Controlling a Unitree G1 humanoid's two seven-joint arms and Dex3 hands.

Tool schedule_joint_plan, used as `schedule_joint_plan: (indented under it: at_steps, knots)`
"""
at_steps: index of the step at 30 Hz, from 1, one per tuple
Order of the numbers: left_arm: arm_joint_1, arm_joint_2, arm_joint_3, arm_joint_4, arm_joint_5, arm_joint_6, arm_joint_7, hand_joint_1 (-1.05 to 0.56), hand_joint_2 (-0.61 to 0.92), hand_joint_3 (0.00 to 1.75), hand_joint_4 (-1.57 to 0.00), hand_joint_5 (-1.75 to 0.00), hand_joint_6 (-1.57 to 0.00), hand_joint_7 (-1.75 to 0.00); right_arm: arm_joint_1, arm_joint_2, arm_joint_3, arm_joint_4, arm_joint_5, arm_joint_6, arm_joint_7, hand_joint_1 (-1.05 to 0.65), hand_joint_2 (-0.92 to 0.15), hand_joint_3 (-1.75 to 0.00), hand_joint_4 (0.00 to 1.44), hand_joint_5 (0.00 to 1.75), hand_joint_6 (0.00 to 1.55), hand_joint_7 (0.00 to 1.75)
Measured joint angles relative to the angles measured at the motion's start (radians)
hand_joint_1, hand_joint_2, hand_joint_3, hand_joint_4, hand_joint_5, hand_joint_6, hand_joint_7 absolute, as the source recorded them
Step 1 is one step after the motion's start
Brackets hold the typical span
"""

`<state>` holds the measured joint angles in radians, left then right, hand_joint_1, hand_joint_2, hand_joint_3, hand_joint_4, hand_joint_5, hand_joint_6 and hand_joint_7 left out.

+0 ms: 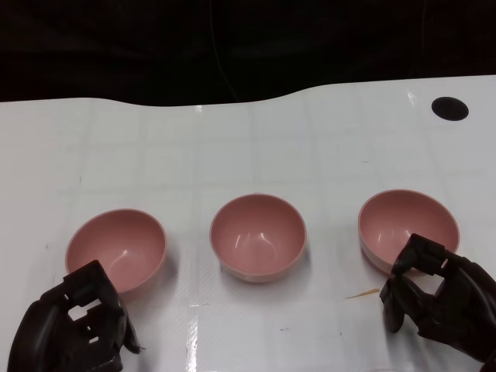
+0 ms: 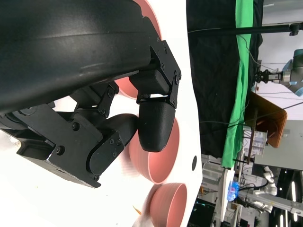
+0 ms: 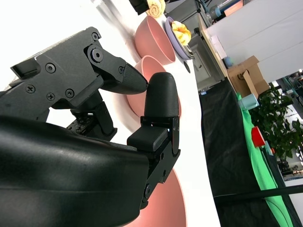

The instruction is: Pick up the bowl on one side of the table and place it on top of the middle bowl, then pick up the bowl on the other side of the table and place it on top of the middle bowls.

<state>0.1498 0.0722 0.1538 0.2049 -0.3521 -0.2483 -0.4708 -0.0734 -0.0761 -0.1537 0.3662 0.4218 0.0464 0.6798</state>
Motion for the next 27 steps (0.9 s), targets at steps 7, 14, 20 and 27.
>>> schedule_joint_plan:
  at_steps: [7,14,20,27]
  knots:
    - [0.0,0.0,0.0,0.0,0.004,0.0,0.0,-0.1,0.49,1.33,-0.86,-1.75,-0.72,-1.75,0.0,0.0,0.001,0.0,0.0,-0.001,0.0,-0.16,-0.55,-1.06,0.88,1.75,0.73,1.55]
    - [0.0,0.0,0.0,0.0,0.007,-0.001,0.002,-0.11,0.48,1.33,-0.87,-1.75,-0.73,-1.75,0.0,0.0,0.001,0.0,-0.001,-0.001,0.0,-0.15,-0.55,-1.06,0.87,1.75,0.73,1.55]
    - [0.0,0.0,0.0,0.0,0.007,-0.011,0.002,-0.1,0.48,1.35,-0.87,-1.75,-0.72,-1.75,0.0,0.0,0.001,0.0,-0.001,-0.001,0.0,-0.14,-0.55,-1.06,0.88,1.75,0.73,1.54]
    - [0.0,0.0,0.0,0.001,0.022,-0.021,0.003,-0.08,0.48,1.37,-0.85,-1.75,-0.71,-1.73,0.0,0.0,0.007,0.006,-0.041,-0.077,-0.011,-0.13,-0.59,-1.0,0.86,1.75,0.79,1.45]
